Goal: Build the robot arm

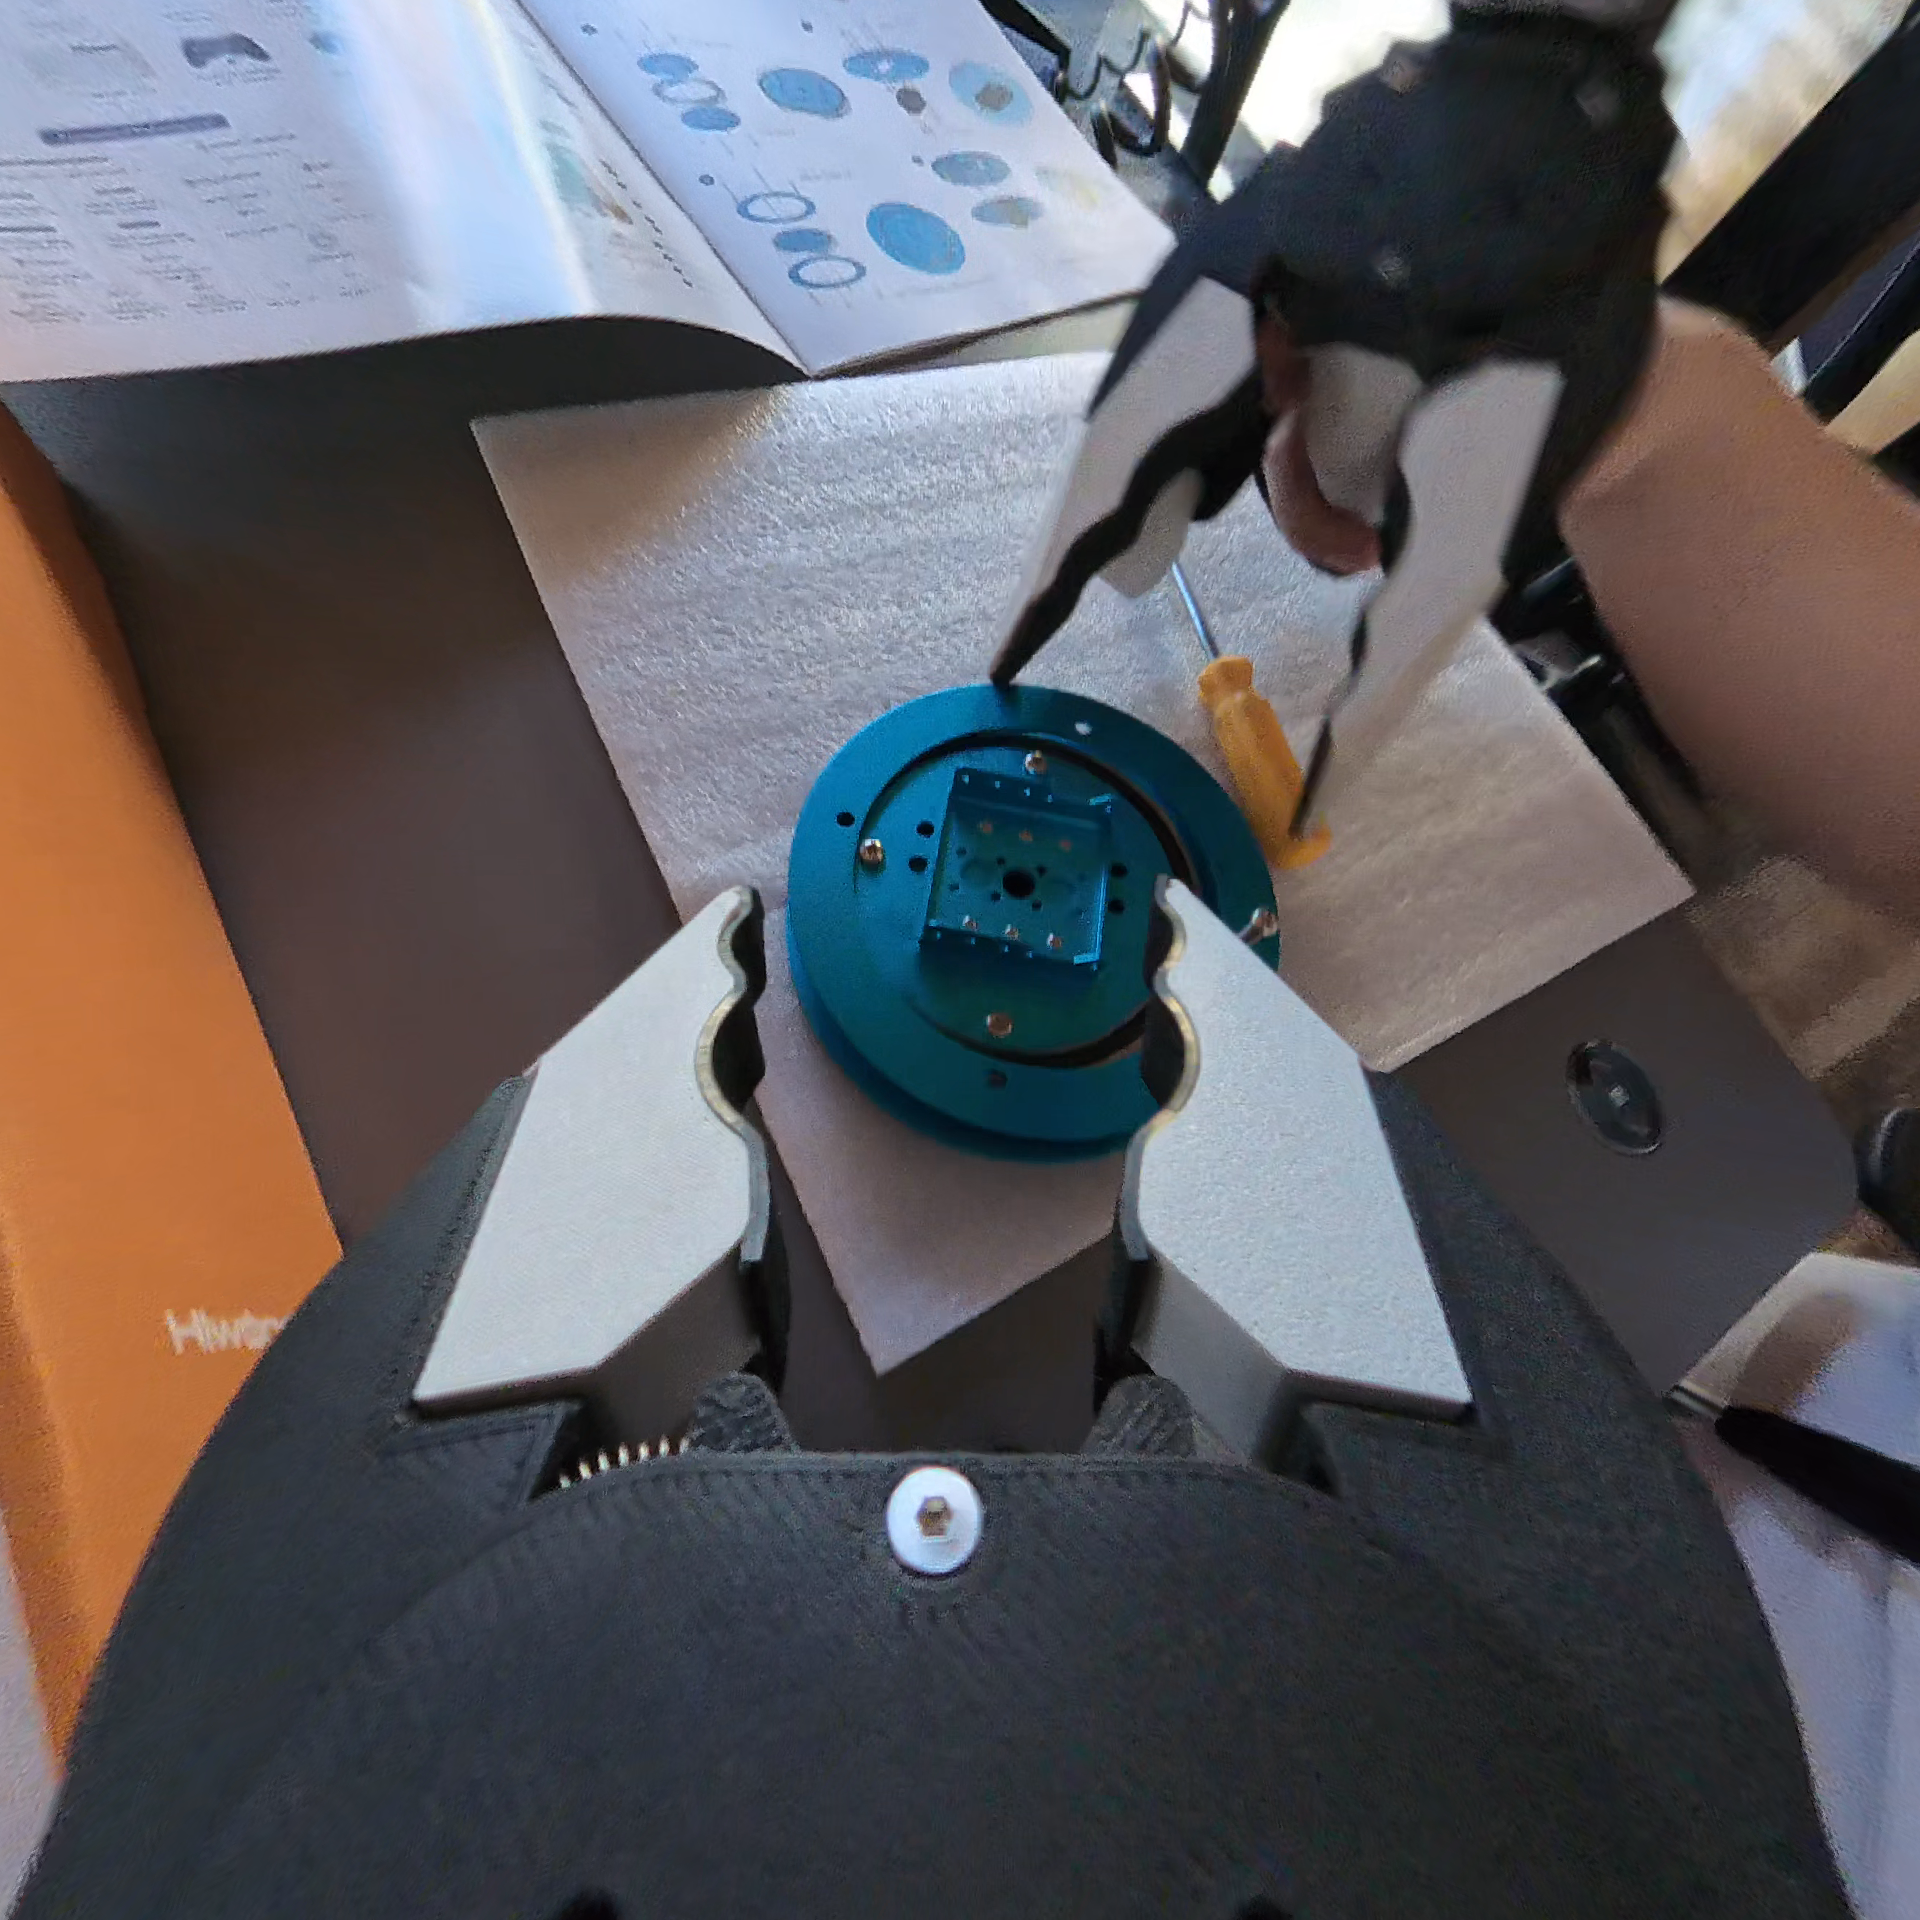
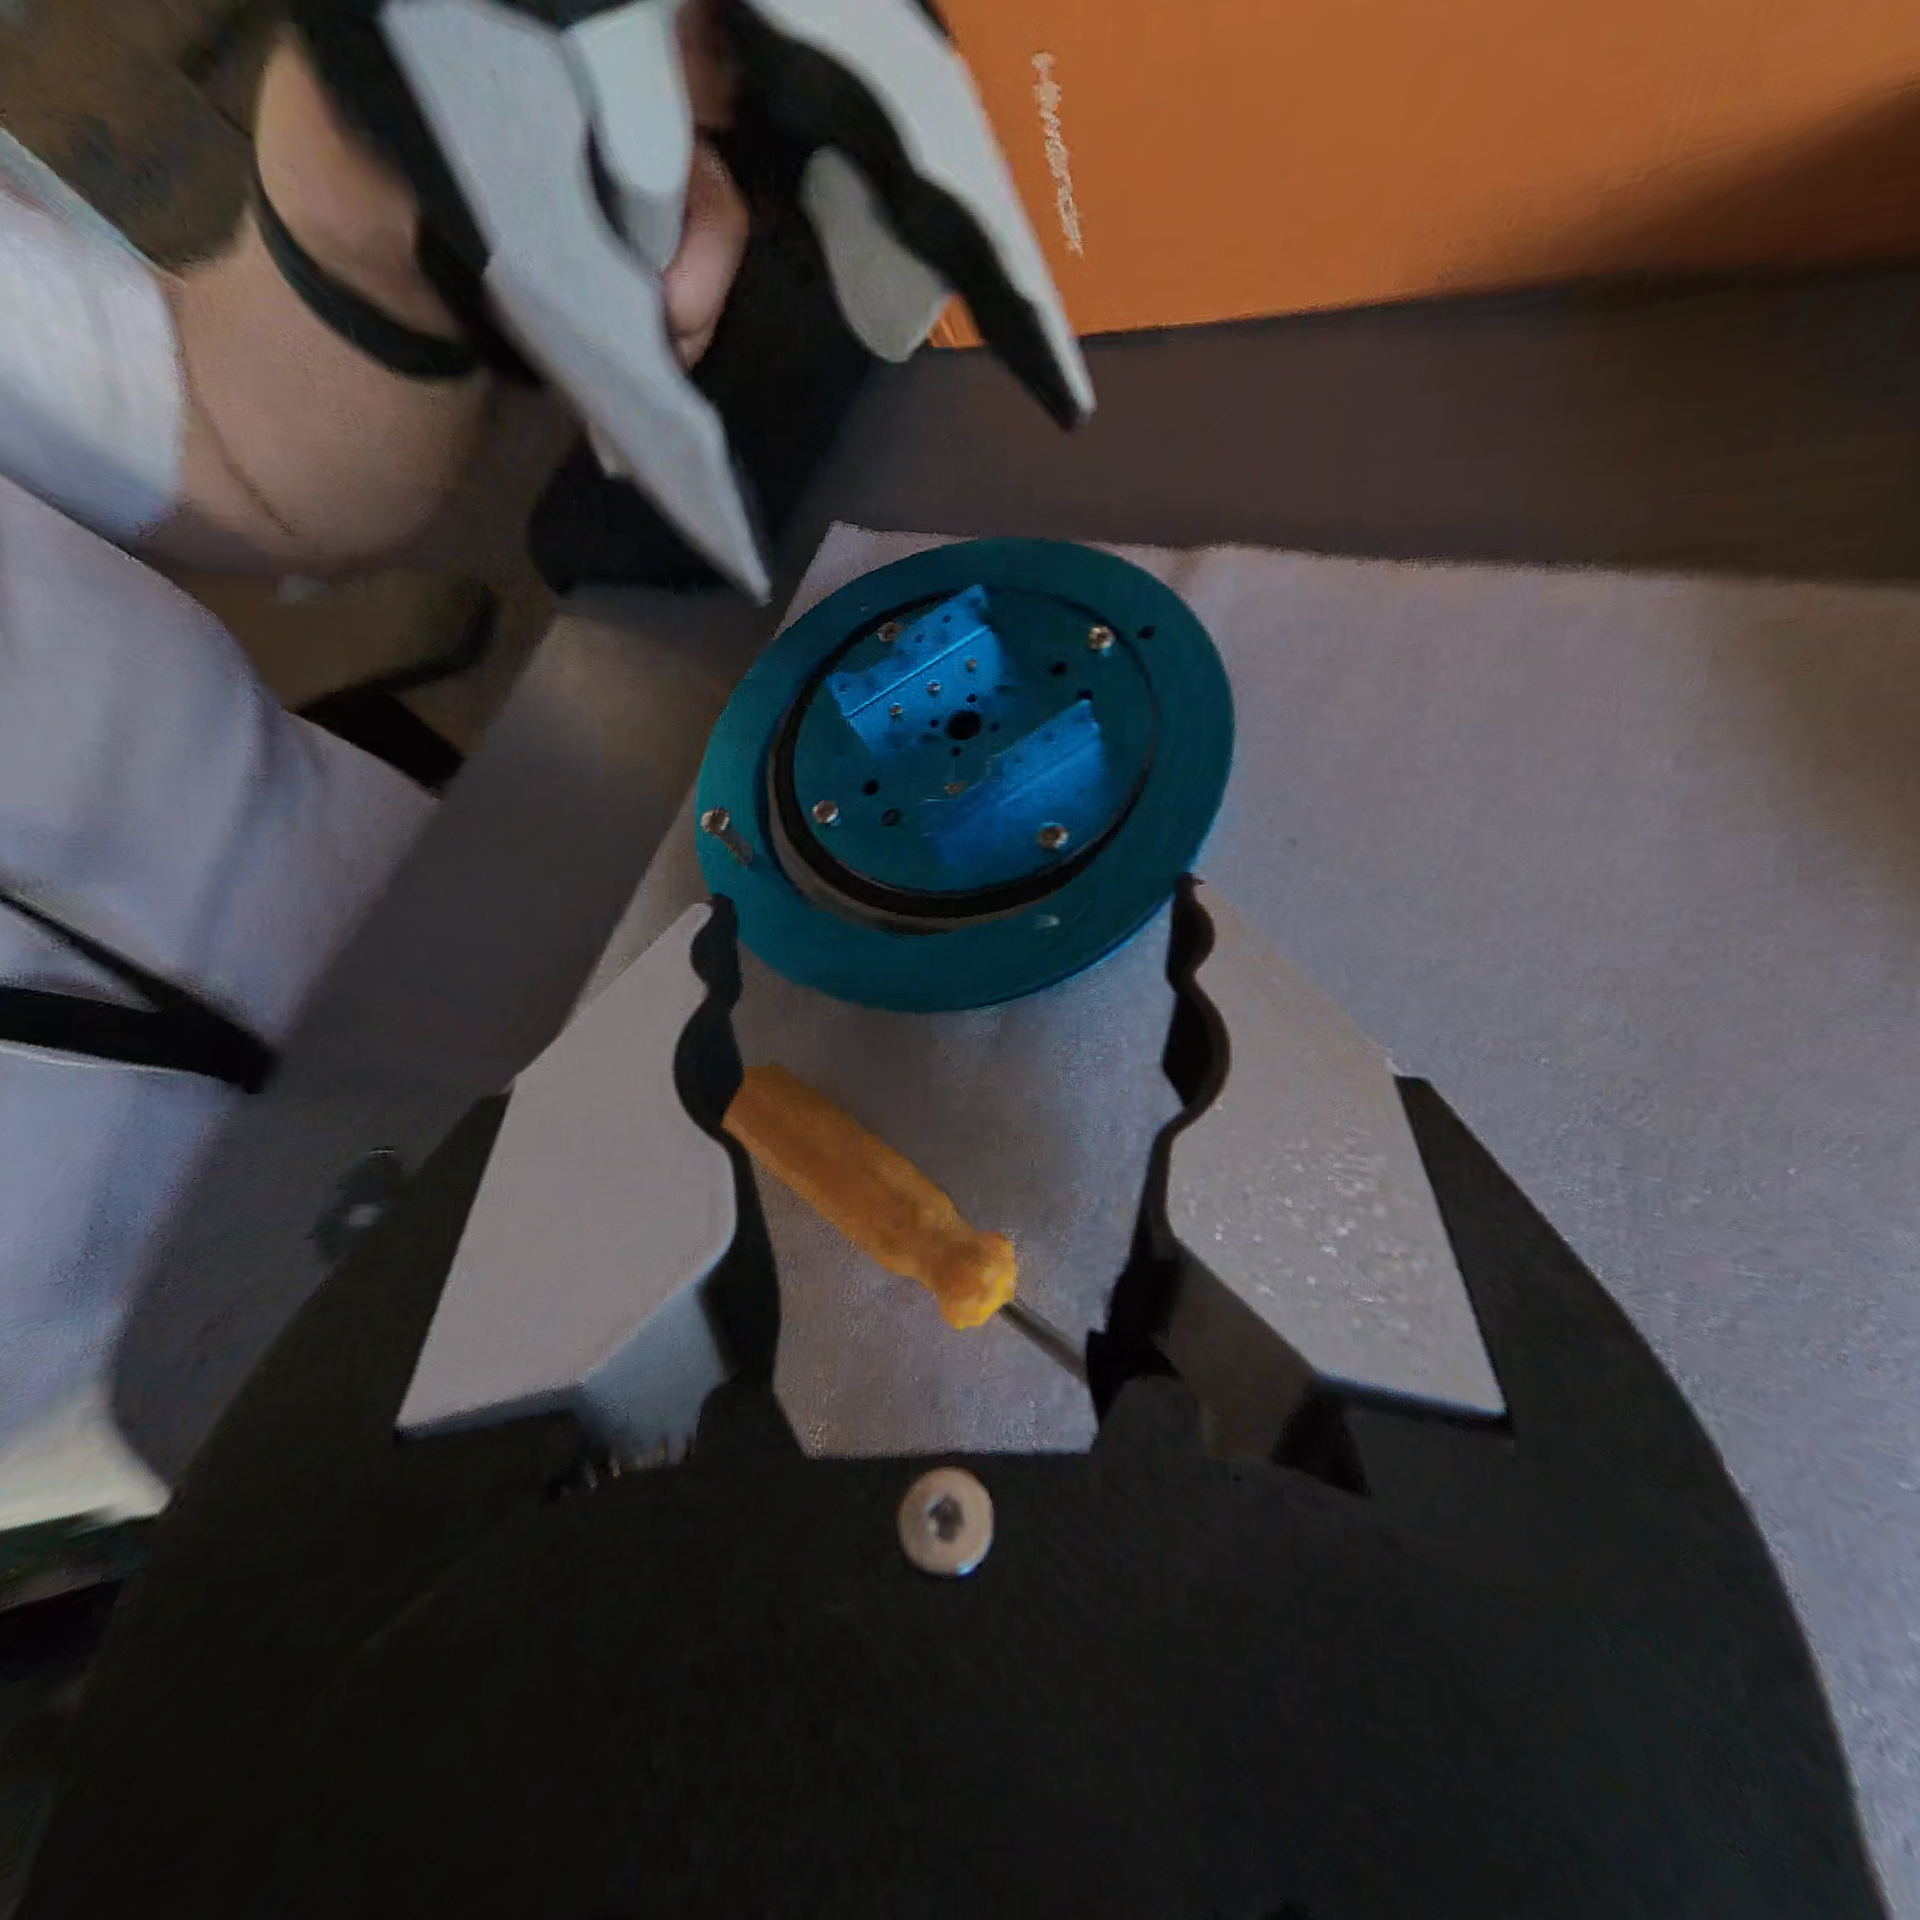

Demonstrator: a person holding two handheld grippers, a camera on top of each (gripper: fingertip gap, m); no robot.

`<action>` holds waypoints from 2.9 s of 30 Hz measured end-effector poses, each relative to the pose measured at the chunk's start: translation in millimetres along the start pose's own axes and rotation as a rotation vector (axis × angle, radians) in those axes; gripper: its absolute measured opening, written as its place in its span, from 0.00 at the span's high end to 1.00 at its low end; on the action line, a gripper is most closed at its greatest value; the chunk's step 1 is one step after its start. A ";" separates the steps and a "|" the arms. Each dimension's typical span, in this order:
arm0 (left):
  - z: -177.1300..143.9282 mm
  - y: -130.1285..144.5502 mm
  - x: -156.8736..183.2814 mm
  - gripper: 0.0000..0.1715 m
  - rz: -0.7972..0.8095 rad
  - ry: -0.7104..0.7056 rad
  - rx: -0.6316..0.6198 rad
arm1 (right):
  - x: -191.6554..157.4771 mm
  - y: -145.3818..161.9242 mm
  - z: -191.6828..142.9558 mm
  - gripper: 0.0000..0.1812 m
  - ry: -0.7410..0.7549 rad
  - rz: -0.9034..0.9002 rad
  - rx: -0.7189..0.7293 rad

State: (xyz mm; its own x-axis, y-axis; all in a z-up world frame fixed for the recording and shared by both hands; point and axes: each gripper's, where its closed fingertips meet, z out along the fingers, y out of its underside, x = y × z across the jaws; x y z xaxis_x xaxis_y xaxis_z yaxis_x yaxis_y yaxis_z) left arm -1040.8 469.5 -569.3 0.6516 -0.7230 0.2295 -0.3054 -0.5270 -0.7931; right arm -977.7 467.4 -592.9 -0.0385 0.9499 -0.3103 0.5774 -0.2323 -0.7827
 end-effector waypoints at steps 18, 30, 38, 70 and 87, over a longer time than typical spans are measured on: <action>23.4 -4.2 -9.9 0.66 -0.108 0.157 -0.120 | -46.0 9.5 -2.1 0.77 0.611 -0.101 0.116; 18.8 -2.4 -20.0 0.76 -0.194 0.112 -0.170 | -64.0 10.2 10.0 0.78 0.722 0.290 0.251; 23.1 5.7 -22.9 0.76 -0.275 0.124 -0.269 | -56.7 10.1 11.2 0.71 0.807 0.277 0.271; 16.1 18.6 -20.3 0.84 -0.352 0.124 -0.239 | -57.7 18.2 21.9 0.76 0.820 0.245 0.199; 7.8 15.2 -20.1 0.82 -0.380 0.116 -0.170 | -55.8 24.5 15.0 0.71 0.910 -0.204 -0.105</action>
State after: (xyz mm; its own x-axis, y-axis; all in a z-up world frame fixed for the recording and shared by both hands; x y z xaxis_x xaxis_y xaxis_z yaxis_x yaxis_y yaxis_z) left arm -1053.2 479.4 -590.3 0.6604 -0.5037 0.5569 -0.1749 -0.8244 -0.5383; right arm -973.6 405.6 -602.8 0.4799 0.7791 0.4033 0.7023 -0.0657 -0.7088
